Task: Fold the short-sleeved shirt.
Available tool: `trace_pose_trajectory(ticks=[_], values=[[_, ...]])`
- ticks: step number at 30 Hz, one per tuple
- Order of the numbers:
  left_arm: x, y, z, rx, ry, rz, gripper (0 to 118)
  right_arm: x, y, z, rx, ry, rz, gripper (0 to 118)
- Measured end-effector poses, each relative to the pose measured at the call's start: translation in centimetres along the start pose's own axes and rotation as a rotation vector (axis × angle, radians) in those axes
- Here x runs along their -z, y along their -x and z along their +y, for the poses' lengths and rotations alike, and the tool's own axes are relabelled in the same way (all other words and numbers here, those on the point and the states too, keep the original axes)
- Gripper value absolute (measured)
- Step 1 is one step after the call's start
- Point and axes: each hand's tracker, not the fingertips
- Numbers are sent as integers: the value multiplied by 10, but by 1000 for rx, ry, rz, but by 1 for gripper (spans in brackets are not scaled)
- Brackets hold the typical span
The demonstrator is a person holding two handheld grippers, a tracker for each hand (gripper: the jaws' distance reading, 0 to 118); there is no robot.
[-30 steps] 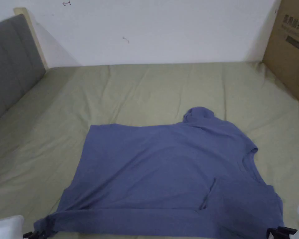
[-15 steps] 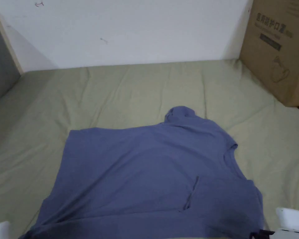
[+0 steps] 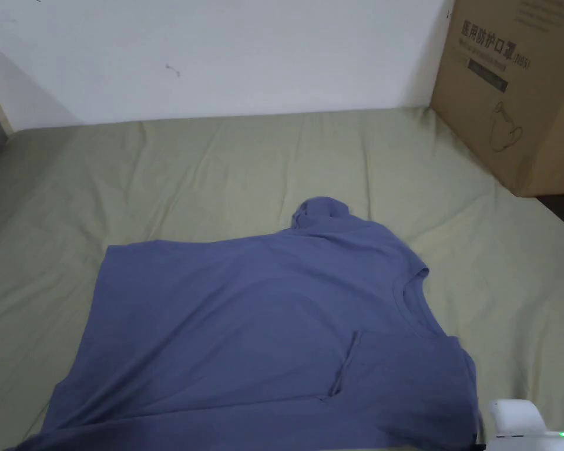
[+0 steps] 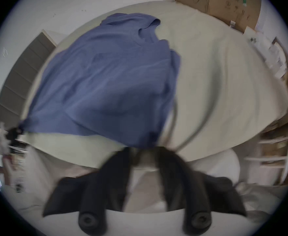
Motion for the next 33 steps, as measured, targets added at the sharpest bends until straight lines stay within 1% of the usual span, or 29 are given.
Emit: trace_pose_trajectory(ticks=[1,2,3,4,6,8,11,12,14,16,18,19,20,21,22,23,24,25,26,27,28,29,30,33], values=[[-2,0,-1,0,0,0,2,-2,-4,2,18,17,98,16],[-3,0,-2,-1,-2,-1,2,-4,-10,1,62,17,138,9],[-3,1,-2,0,2,-1,2,-7,-15,1,115,-9,134,5],[-5,-3,0,0,3,-1,2,-7,-20,2,109,7,139,5],[-9,-3,1,-4,3,-3,2,-15,-25,2,124,-25,135,3],[-11,-6,4,0,-1,-4,2,-21,-27,4,119,-40,128,2],[-15,-9,6,15,-5,0,2,-31,-25,10,121,-71,160,2],[-15,-11,9,19,-9,3,2,-31,-23,13,94,-66,181,2],[-15,-11,10,23,-11,2,2,-30,-16,14,79,-78,152,2],[-12,-10,11,16,-11,1,2,-27,-12,15,40,-76,157,4],[-11,-10,9,16,-5,0,2,-25,-7,14,43,-87,155,5],[-12,-9,8,18,-2,1,2,-23,-5,15,36,-91,149,16],[-11,-9,9,20,2,1,2,-18,-3,17,20,-80,151,46],[-10,-9,9,22,5,1,2,-14,-1,18,9,-65,163,85],[-10,-9,8,23,8,1,2,-13,1,20,11,-60,177,89],[-11,-8,8,23,10,2,2,-12,3,21,19,-39,186,89],[-10,-8,8,21,11,1,2,-10,5,22,15,-18,228,89],[-10,-7,8,19,12,-1,2,-8,7,21,12,-22,231,81],[-10,-7,8,17,15,0,2,-7,12,21,-10,-36,206,47],[-9,-7,8,17,19,-1,2,-1,15,21,-18,-40,109,0],[-7,-6,8,16,22,0,2,2,16,21,-7,-33,107,0],[-7,-6,9,15,24,2,2,4,13,20,-9,4,159,0],[-7,-6,9,17,24,-1,2,3,11,19,40,0,183,0],[-4,2,11,22,23,-2,2,-4,11,19,20,-17,153,0]])
